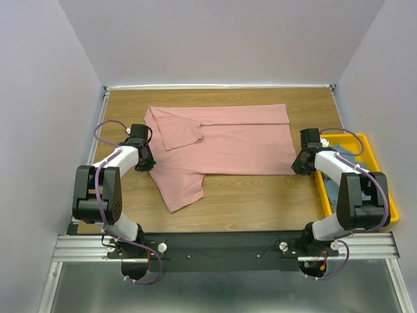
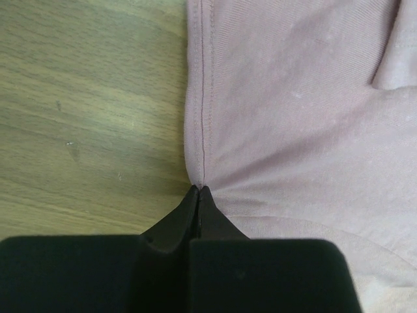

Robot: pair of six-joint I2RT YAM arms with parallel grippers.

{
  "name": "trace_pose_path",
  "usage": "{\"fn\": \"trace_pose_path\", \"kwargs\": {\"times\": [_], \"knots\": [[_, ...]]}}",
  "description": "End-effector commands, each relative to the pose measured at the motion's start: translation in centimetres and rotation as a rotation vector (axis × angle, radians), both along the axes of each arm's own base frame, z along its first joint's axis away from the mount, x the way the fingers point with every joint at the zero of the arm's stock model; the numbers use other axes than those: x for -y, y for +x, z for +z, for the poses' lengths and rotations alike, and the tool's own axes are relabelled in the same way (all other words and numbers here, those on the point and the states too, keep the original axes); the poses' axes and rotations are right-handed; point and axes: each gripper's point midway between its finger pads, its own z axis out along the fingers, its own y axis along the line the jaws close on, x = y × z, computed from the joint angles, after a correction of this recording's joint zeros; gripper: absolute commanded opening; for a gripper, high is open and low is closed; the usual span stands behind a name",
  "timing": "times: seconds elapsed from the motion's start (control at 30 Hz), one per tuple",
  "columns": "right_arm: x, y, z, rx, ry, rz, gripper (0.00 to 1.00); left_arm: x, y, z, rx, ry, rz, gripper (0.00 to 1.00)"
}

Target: Fold and stack the t-shirts

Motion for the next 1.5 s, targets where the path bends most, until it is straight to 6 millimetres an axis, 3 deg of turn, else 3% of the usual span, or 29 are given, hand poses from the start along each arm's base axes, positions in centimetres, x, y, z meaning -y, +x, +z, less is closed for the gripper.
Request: {"fn": "trace_pose_path", "kwargs": {"times": [0.0, 0.1, 0.27, 0.37, 0.5, 0.7, 0.93, 1.07, 1.47], "knots": [[2.2, -1.0, 1.2, -0.032, -0.1, -0.015, 0.01, -0.9, -0.4, 1.2, -0.024, 0.013, 0.003, 0.0], [2.9, -1.3, 1.5, -0.038, -0.105, -0.032, 0.01, -1.0, -0.3, 1.5, -0.023, 0.01, 0.001, 0.0], [2.0, -0.3, 2.4, -0.027, -0.065, 0.022, 0.01, -0.3, -0.2, 1.8, -0.021, -0.024, -0.018, 0.0], [1.5, 1.5, 4.1, 0.01, -0.043, 0.064, 0.01, -0.1, 0.5, 2.5, -0.004, -0.035, -0.025, 0.0], [0.9, 3.1, 4.8, 0.013, -0.019, 0.107, 0.01, 0.2, 1.9, 3.7, 0.021, -0.047, -0.033, 0.0], [1.2, 6.9, 6.2, 0.049, -0.041, 0.121, 0.01, 0.6, 5.3, 5.0, 0.064, -0.063, -0.041, 0.0], [1.8, 10.4, 6.2, 0.054, -0.067, 0.106, 0.01, 0.8, 9.0, 6.1, 0.1, -0.066, -0.045, 0.0], [2.0, 12.8, 6.7, 0.078, -0.082, 0.104, 0.01, 0.8, 10.3, 5.7, 0.094, -0.068, -0.046, 0.0], [2.6, 14.8, 4.3, 0.033, -0.108, 0.09, 0.01, 0.0, 12.0, 4.8, 0.097, -0.069, -0.028, 0.0]]}}
